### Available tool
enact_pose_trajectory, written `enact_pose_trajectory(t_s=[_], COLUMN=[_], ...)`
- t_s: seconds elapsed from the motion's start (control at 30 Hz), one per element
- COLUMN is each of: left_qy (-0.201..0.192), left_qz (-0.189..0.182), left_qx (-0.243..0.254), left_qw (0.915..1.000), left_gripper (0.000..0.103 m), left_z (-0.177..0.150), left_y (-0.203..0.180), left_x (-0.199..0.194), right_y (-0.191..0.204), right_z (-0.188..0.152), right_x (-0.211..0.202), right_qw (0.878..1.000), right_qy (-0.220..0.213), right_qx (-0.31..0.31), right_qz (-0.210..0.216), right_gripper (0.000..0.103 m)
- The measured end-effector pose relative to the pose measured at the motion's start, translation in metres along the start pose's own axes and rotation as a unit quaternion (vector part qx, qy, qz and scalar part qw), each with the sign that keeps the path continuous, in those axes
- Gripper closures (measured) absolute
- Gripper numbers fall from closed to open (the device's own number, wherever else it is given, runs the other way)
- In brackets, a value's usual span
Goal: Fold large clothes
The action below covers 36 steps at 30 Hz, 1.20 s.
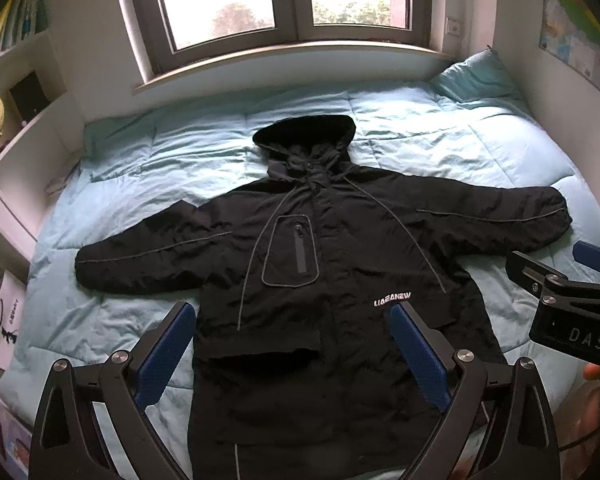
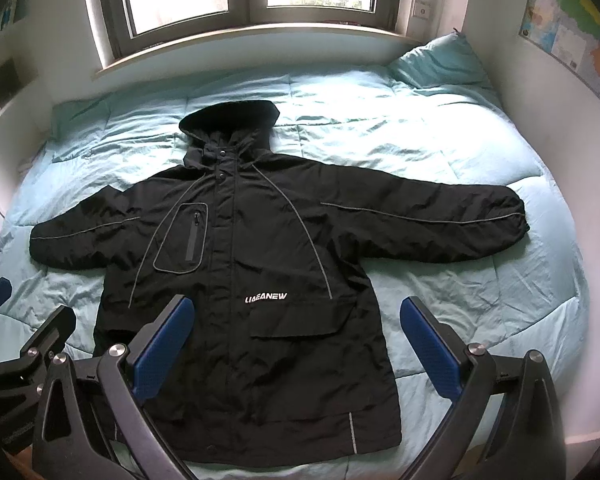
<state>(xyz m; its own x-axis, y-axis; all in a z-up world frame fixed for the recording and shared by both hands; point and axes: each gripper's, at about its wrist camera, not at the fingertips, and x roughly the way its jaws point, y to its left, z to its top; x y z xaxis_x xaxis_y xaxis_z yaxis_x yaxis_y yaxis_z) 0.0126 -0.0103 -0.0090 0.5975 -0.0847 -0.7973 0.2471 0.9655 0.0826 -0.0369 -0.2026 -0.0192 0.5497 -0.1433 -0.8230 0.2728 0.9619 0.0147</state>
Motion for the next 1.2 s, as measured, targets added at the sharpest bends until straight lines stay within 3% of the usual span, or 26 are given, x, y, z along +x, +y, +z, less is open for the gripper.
enact_pose_trajectory(t_s=[1.2], left_qy=[0.025], left_qz=[0.007], left_qx=[-0.018], left_qw=[0.9995], left_gripper=[0.005], left_z=[-0.011], left_y=[0.011], left_x=[0.026], right_y=[0.008], right_z=[0.005], right_x=[0.024], right_qw=[0.999], right_qy=[0.032], right_qx=[-0.007], right_qz=[0.004], right_gripper=[0.000])
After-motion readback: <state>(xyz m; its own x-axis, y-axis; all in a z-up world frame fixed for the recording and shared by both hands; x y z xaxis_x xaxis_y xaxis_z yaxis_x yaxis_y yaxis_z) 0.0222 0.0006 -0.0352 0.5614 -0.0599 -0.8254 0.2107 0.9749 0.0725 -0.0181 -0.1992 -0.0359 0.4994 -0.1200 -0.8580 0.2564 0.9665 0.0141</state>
